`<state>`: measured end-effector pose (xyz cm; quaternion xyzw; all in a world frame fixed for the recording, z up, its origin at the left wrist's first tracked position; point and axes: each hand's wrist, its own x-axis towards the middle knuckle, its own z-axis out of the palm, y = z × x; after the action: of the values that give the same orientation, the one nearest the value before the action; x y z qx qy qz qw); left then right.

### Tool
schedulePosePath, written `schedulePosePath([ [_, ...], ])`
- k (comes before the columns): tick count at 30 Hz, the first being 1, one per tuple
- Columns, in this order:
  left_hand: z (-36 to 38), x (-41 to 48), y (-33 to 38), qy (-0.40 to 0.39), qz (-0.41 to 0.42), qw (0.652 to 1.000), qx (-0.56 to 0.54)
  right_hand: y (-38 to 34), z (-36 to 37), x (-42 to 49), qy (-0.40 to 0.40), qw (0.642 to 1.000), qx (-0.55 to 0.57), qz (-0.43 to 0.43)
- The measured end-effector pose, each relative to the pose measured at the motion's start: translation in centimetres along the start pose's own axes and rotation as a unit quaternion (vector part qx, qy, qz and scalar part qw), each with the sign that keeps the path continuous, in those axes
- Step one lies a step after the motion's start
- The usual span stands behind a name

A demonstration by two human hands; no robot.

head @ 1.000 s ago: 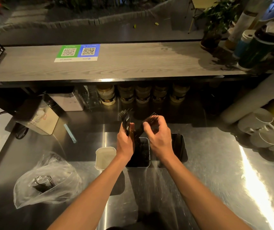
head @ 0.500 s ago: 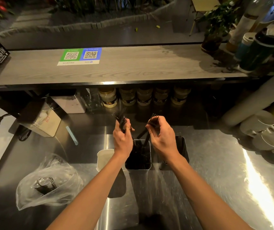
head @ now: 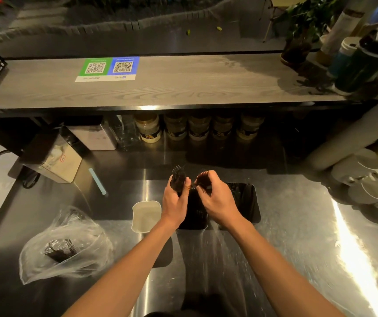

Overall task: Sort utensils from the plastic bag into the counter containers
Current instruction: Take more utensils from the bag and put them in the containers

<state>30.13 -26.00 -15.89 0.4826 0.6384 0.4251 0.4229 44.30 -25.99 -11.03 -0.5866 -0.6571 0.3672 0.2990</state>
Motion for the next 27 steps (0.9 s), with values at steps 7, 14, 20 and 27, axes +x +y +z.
schedulePosePath([
  [7, -1.5, -0.5, -0.2, -0.088, 0.052, 0.994, 0.035, 0.2, 0.8, 1.2, -0.048, 0.997, -0.04, 0.05],
  [14, -1.9, 0.7, -3.1, -0.113, 0.054, 0.988, 0.095, 0.8, 1.0, 1.0, -0.07, 0.993, -0.068, 0.061],
  [20, -2.3, 0.6, -2.0, -0.14, 0.057, 0.983, 0.108, 0.4, 0.9, 1.4, -0.014, 0.994, -0.087, 0.058],
  [27, -3.1, -0.2, -2.1, -0.136, 0.022, 0.99, 0.039, 0.7, 0.1, 2.1, -0.123, 0.989, -0.068, 0.045],
])
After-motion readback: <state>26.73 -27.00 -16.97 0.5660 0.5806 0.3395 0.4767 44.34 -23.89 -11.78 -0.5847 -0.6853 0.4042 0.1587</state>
